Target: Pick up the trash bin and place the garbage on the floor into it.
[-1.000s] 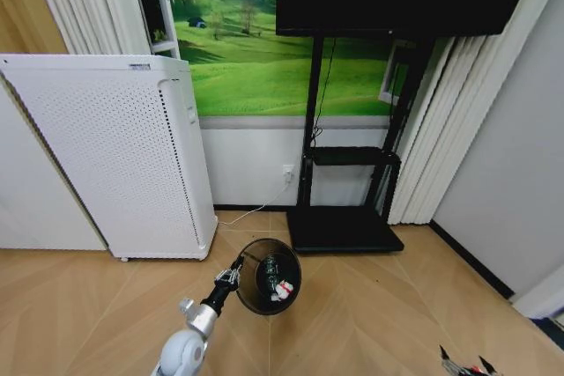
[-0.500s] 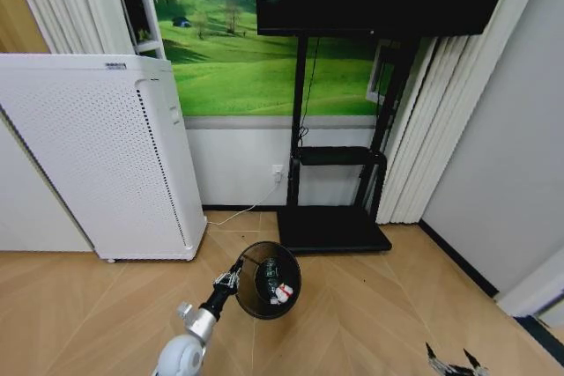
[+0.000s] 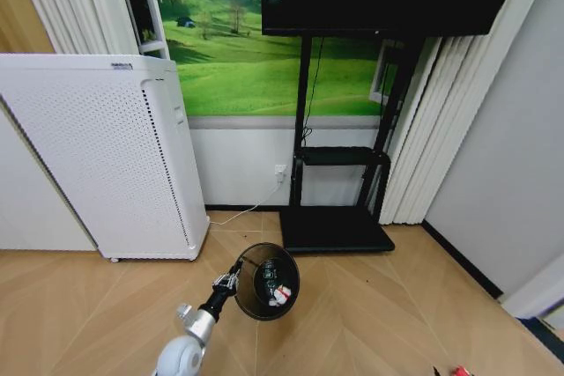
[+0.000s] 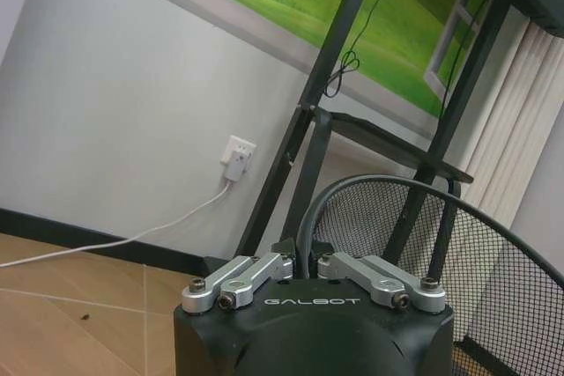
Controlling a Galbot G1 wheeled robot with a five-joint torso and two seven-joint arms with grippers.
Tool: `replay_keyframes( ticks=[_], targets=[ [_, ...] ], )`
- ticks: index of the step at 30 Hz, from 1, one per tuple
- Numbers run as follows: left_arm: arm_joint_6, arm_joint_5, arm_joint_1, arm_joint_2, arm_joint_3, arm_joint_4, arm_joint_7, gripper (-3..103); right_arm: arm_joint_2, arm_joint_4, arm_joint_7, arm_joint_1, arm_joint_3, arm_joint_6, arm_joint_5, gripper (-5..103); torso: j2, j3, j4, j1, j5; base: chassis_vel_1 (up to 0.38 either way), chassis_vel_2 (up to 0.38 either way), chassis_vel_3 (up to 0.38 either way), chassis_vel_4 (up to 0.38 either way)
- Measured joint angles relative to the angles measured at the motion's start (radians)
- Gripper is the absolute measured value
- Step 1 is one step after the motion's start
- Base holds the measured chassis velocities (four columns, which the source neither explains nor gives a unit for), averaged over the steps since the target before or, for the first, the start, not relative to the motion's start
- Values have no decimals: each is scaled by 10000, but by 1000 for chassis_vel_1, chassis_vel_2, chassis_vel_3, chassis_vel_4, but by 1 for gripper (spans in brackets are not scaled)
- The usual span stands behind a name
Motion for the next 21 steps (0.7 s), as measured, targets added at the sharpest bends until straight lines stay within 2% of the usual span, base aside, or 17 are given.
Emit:
replay_keyframes(
  ticks=[7, 15, 21],
  targets=[
    [65, 30, -48, -31, 35, -4, -4, 7, 184, 64, -137, 9, -9, 112, -86, 100, 0, 0, 2, -1, 3, -24, -23, 25, 22],
    [69, 21, -13, 13, -13, 16, 13, 7, 207, -202, -124, 114, -40, 229, -385, 100, 0, 0, 3, -1, 1, -142, -139, 135, 149],
    [69, 16, -3, 6, -11, 95, 68, 7, 285, -567, -160, 161, 4, 306, -1304, 100, -1, 0, -4, 0, 2, -152, -159, 148, 152]
  ],
)
